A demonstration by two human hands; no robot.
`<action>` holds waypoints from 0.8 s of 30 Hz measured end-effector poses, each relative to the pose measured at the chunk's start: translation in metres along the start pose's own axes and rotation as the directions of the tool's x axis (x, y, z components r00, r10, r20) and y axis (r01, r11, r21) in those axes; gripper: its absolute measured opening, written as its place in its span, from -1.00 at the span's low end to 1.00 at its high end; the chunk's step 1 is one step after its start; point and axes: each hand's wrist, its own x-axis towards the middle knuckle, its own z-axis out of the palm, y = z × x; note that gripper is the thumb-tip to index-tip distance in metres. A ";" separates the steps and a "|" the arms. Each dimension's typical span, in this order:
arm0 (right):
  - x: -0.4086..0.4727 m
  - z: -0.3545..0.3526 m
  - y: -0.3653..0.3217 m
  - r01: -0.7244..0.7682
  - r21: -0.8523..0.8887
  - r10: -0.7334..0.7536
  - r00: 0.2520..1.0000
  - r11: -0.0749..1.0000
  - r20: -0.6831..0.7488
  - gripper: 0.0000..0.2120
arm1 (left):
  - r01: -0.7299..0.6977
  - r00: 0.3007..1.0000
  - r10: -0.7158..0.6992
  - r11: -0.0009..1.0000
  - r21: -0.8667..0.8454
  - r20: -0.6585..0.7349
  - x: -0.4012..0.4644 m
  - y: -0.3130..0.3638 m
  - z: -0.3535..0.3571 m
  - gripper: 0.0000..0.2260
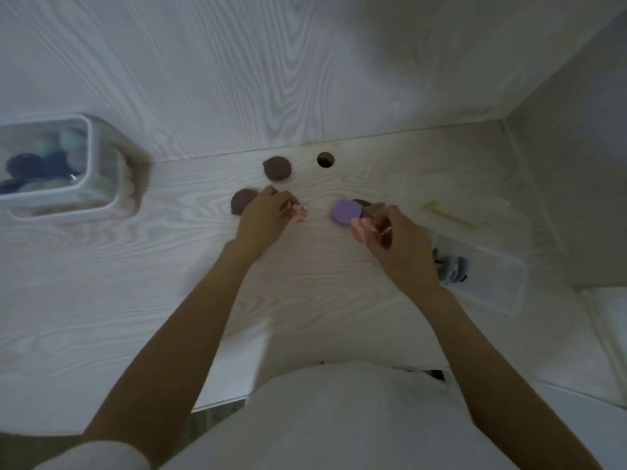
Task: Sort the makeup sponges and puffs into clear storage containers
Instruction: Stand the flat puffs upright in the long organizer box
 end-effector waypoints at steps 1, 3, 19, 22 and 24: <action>-0.012 -0.016 0.008 -0.048 0.019 0.048 0.998 0.999 -0.050 -0.76 | -0.009 0.999 0.006 0.997 -0.078 -0.037 -0.009 0.012 -0.002 -0.86; -0.034 -0.043 0.028 -0.122 0.040 0.127 0.982 0.992 -0.139 -0.83 | -0.041 0.994 0.015 0.967 -0.252 -0.104 -0.029 0.038 0.000 -0.89; -0.114 -0.115 0.145 -0.419 0.438 0.579 0.738 0.795 -0.345 -0.78 | -0.909 0.400 0.866 0.416 0.011 0.301 0.011 0.259 0.112 -0.92; -0.112 -0.120 0.150 -0.408 0.446 0.574 0.743 0.797 -0.345 -0.79 | -0.944 0.301 0.849 0.331 0.007 0.435 0.018 0.258 0.130 -0.88; -0.110 -0.121 0.153 -0.403 0.456 0.572 0.749 0.794 -0.334 -0.79 | -0.948 0.282 0.821 0.319 0.009 0.497 0.017 0.249 0.140 -0.78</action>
